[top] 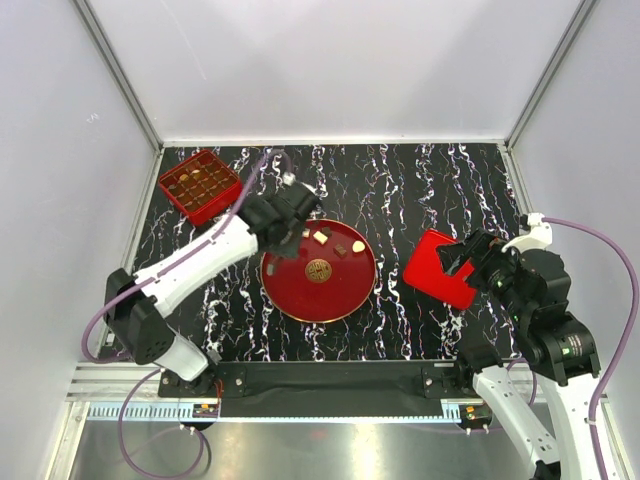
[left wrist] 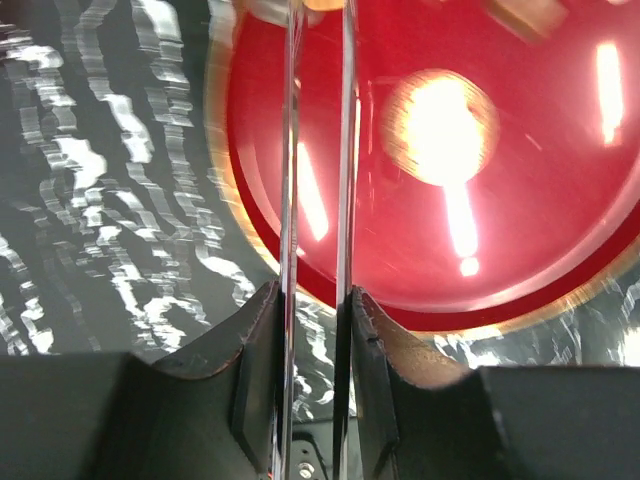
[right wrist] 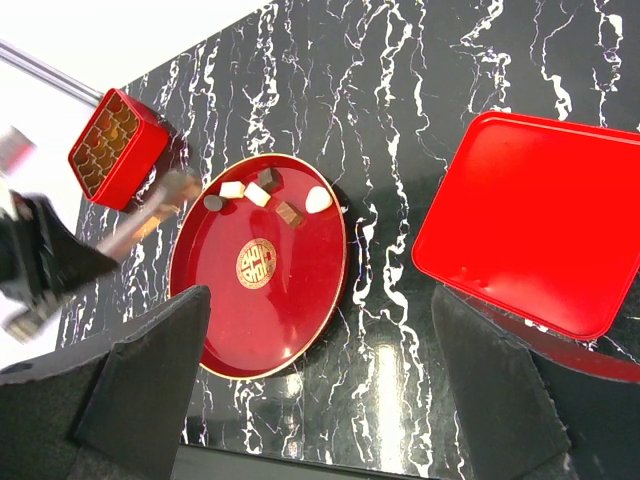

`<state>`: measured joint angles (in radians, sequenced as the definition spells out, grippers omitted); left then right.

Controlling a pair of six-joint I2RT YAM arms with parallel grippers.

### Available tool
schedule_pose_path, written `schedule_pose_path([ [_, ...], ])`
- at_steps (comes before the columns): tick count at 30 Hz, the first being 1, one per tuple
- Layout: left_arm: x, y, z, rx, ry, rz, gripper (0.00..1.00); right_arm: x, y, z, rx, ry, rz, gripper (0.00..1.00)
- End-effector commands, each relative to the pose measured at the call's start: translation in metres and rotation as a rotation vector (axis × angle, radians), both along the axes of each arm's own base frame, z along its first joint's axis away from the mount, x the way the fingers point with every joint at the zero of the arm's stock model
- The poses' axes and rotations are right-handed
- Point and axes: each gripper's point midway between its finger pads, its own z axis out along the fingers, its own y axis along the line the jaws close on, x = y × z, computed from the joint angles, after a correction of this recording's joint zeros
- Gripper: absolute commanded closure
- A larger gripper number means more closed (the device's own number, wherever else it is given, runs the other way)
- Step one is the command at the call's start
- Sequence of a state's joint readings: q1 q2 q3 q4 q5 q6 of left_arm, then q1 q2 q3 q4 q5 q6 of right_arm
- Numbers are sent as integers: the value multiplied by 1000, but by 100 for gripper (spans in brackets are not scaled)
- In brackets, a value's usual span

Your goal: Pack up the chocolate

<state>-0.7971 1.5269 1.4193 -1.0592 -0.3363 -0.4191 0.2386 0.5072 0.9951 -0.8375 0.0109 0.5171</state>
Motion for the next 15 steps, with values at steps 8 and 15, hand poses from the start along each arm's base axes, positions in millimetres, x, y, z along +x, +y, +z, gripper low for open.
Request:
schedule_pose_path([
  [8, 90, 126, 66, -45, -195, 317, 66, 2, 2, 8, 17, -42, 7, 0],
  [15, 136, 211, 60, -36, -235, 548, 66, 7, 8, 3, 25, -36, 31, 0],
])
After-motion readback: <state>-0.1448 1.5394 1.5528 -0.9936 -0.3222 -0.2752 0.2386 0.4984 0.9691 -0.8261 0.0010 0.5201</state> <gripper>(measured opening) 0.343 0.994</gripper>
